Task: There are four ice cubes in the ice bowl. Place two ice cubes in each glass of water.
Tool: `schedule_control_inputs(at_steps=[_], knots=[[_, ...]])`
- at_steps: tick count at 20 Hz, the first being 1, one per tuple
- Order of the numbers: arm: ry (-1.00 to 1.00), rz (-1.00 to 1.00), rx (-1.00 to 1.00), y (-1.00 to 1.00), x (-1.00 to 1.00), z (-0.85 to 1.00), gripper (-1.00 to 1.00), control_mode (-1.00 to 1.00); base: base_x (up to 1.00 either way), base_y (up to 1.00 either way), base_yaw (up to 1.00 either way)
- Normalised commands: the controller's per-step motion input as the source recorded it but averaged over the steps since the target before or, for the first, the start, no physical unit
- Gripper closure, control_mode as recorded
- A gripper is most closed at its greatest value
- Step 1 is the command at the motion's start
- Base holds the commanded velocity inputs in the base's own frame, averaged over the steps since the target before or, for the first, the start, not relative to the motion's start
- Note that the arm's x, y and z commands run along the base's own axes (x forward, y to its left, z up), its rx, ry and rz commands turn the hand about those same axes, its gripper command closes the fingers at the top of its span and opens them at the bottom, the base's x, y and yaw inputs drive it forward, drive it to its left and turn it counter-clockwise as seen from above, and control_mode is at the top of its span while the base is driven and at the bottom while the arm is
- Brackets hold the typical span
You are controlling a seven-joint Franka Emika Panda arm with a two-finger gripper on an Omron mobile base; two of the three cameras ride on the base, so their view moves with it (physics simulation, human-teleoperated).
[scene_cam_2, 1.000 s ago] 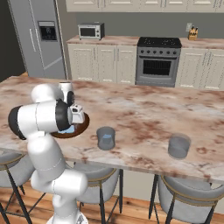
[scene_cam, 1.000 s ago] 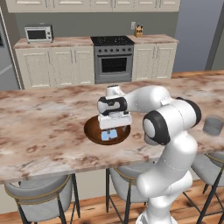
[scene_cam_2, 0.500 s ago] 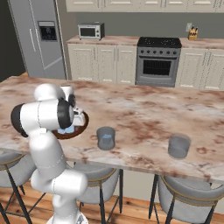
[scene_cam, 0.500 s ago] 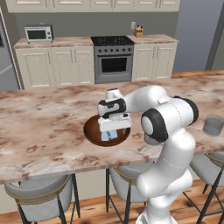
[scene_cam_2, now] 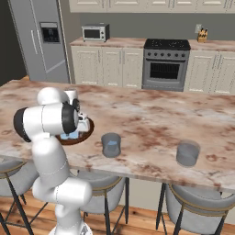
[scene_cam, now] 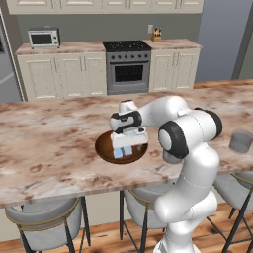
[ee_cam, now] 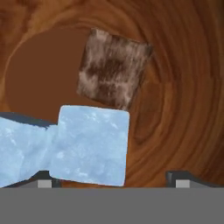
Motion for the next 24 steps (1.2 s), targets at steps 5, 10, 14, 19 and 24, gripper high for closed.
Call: schedule_control_inputs(at_steps=[5,10,14,19,24], knots=[[-0.06,0.00,-0.01,0.09,0.14,-0.04,-1.00,-1.00,0.00,0.00,0.00],[0.00,0.00,-0.03,0.03,-0.02,-0.24,-1.00,-1.00,0.00,0.00,0.00],[0.00,0.01,-0.02,0.00,-0.18,-0.25,1.00,-1.00,0.00,0.00,0.00],[0.01,0.00,0.00,0.00,0.00,0.00,1.00,-1.00,0.00,0.00,0.00],[0.00,-0.01,0.00,0.00,0.00,0.72,1.00,-1.00,0.00,0.00,0.00]])
